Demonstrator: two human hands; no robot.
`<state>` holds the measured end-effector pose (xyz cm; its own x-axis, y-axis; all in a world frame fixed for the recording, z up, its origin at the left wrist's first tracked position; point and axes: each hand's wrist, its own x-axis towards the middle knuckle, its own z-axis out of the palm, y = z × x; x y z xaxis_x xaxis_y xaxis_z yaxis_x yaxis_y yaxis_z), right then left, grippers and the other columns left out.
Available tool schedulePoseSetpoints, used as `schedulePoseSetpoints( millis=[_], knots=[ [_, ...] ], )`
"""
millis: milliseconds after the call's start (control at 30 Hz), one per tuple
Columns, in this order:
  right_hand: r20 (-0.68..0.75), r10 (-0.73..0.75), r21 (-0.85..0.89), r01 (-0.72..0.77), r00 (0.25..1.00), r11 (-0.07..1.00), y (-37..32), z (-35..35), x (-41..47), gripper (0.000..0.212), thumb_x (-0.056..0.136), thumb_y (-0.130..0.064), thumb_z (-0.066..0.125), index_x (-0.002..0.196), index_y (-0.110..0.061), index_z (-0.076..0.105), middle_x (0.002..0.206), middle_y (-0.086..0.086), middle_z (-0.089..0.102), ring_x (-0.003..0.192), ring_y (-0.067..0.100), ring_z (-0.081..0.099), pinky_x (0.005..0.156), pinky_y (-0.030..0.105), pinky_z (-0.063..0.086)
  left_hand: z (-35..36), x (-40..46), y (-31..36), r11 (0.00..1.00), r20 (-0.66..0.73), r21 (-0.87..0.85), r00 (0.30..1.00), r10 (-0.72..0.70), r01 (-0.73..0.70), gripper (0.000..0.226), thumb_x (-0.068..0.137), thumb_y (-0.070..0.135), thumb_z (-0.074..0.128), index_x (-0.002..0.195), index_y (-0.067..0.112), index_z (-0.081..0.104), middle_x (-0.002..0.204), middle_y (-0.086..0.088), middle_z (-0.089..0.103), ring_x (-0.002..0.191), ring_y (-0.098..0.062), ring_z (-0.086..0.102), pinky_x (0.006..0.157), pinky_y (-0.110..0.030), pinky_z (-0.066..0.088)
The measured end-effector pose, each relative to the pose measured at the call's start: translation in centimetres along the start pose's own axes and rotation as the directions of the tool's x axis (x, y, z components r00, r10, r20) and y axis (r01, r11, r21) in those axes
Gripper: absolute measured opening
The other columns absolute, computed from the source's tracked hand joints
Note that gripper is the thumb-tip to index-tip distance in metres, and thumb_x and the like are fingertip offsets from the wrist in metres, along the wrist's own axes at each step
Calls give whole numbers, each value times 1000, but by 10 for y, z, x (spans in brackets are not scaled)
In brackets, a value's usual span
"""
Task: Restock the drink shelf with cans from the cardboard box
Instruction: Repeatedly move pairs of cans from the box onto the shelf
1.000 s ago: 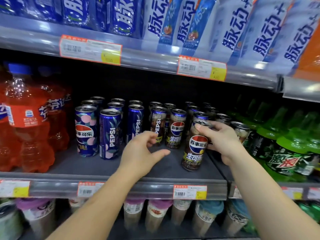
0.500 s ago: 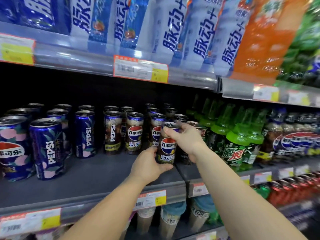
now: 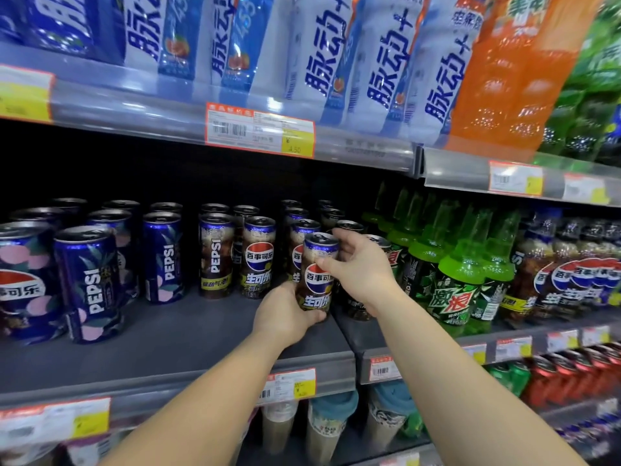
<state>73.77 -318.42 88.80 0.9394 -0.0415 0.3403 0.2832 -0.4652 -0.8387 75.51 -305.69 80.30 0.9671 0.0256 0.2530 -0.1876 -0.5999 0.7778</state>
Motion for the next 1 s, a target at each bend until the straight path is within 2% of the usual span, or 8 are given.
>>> schedulePoseSetpoints(
  millis=[100,233,333,500,667,833,900,1000],
  knots=[
    [-9,-17,-17,17,1000,1000,-2,-1,-2,70,80,-11,77,142,-16,46,136,3,59,120,14,57,104,39,48,-2,-2,2,1000,6,-11,1000,-14,14,60,66,36,84,117,18,58,114,-1,67,105,-18,62,91,-36,50],
    [-113,-103,-71,96,988,993,-12,-3,-9,60,82,-13,74,138,-20,52,133,-3,60,112,5,55,99,24,45,-13,-8,5,999,43,-40,999,-26,28,73,66,37,85,128,15,52,124,-1,63,112,-16,59,96,-30,47],
    [-165,-209,-70,200,964,977,-26,8,-20,48,85,-16,71,130,-23,58,126,-8,62,105,0,53,93,19,43,-32,-25,6,996,-10,-89,999,-34,33,83,68,37,84,138,14,45,130,-3,59,115,-15,56,97,-28,45],
    [-29,-278,4,278,960,961,-59,64,-47,38,86,-22,70,123,-27,62,121,-10,64,111,5,58,99,29,48,-90,-68,-10,992,-166,-115,984,-65,46,67,72,41,80,130,24,52,114,11,58,104,-10,58,92,-30,48],
    [215,-306,60,300,927,952,-105,149,-93,32,88,-19,67,119,-24,65,105,-14,63,101,6,60,95,29,49,-175,-139,-57,990,-271,-81,953,-135,118,62,75,35,79,129,21,53,116,6,59,107,-12,59,95,-33,48],
    [468,-411,112,408,782,906,-175,271,-187,30,85,-18,70,115,-18,69,107,-6,69,96,13,65,94,31,50,-290,-260,-136,941,-430,78,862,-267,330,62,71,44,77,124,21,56,115,4,64,102,-14,62,92,-36,50],
    [588,-432,98,470,684,877,-205,327,-240,34,85,-23,69,119,-19,66,116,-2,69,105,18,64,95,30,48,-343,-325,-167,893,-483,132,815,-321,430,66,72,48,73,129,21,54,122,2,63,110,-17,61,94,-35,48],
    [778,-396,75,554,488,829,-252,406,-335,40,91,-31,59,131,-24,58,131,2,62,117,22,59,84,27,42,-425,-431,-206,769,-534,214,732,-424,602,60,80,46,68,132,23,51,131,3,57,120,-21,54,97,-33,45]
  ],
)
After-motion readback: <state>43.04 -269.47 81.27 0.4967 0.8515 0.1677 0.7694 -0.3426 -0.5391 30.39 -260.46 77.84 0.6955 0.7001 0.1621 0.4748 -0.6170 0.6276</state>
